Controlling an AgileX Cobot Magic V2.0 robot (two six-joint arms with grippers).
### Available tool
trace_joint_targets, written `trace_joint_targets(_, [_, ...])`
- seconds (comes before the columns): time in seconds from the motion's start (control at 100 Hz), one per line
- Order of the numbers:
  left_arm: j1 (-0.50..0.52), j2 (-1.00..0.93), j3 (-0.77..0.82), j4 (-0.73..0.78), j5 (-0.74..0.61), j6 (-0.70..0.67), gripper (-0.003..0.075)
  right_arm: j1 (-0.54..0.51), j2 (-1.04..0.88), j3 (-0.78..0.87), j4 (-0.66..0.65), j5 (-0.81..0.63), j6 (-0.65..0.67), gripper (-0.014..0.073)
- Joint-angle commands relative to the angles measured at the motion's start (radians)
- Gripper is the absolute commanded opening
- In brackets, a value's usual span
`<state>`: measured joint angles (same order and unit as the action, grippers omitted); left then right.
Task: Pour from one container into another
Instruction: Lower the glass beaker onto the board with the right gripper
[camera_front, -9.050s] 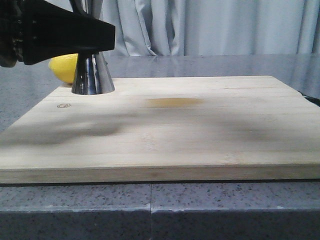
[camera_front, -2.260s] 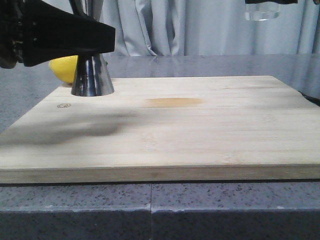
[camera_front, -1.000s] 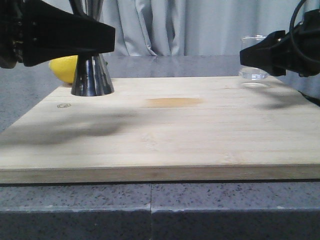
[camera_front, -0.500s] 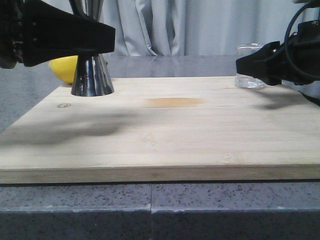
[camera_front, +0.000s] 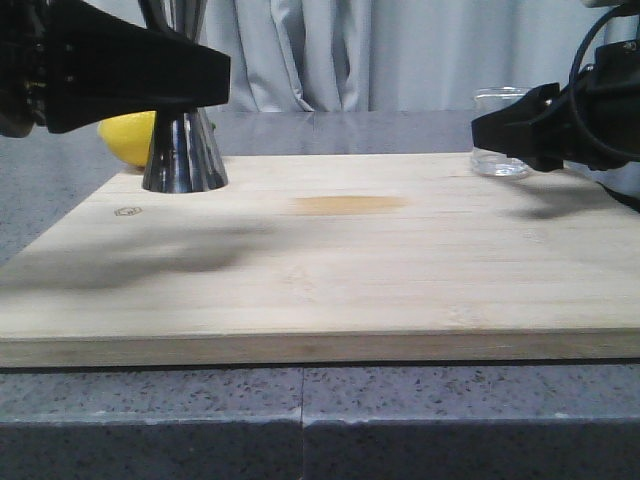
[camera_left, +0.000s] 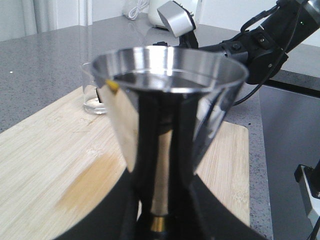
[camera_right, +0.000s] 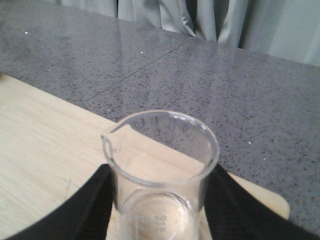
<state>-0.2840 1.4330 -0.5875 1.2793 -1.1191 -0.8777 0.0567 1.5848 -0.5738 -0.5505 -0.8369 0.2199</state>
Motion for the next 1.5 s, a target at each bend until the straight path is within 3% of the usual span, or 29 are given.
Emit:
trace_joint_targets(0.0, [0.001,-0.032,-0.028,-0.051,-0.066,-0.008,-0.0019,-0.005,-0.031,-0.024,0.023,-0.079,-0.016,0.0218])
trace_joint_targets(0.51, [0.001,-0.032,-0.028,-0.051,-0.066,-0.008,-0.0019,-0.005,-0.031,-0.024,0.023,-0.034,-0.016,0.0224])
trace_joint_targets(0.78, [0.001,-0.032,-0.028,-0.051,-0.066,-0.008,-0.0019,-0.005,-0.031,-0.024,0.023,-0.029,-0.016,0.0379])
trace_joint_targets(1.0, [0.001,-0.032,-0.028,-0.051,-0.066,-0.008,-0.0019,-0.005,-0.031,-0.018,0.023,-0.025,-0.008,0.0384])
trace_joint_targets(1.24, [0.001,-0.032,-0.028,-0.051,-0.066,-0.008,-0.0019,-0.003,-0.033,-0.018,0.023,-0.014,0.021,0.0462])
trace_joint_targets(1.49, [0.001,-0.032,-0.028,-0.051,-0.064,-0.008,-0.0019,-0.001,-0.035,-0.018,-0.006,-0.007,0.066,0.0462])
